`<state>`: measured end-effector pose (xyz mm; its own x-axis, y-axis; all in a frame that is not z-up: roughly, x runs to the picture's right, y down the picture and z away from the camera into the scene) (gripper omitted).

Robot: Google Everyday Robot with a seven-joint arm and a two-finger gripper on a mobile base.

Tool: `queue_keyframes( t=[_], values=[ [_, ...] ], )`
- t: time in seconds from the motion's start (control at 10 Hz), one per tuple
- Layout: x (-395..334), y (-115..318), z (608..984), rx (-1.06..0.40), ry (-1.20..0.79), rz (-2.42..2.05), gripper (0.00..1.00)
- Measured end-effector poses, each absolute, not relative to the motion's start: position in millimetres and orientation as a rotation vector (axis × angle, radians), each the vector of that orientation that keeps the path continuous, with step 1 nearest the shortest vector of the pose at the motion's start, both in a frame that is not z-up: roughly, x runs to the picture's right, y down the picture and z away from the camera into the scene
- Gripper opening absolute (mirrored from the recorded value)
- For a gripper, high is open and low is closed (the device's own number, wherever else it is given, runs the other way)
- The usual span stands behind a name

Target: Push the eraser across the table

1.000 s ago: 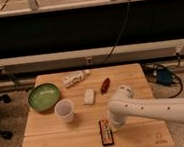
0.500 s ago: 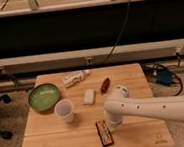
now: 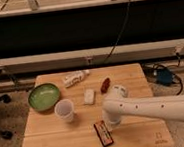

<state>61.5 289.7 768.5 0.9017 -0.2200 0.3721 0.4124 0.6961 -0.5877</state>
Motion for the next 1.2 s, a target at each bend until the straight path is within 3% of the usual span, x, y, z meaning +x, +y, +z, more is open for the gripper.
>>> queue_keyframes(
  t=[1.2],
  values=[
    [16, 316, 755, -0.749, -0.419, -0.405, 0.0]
  ],
)
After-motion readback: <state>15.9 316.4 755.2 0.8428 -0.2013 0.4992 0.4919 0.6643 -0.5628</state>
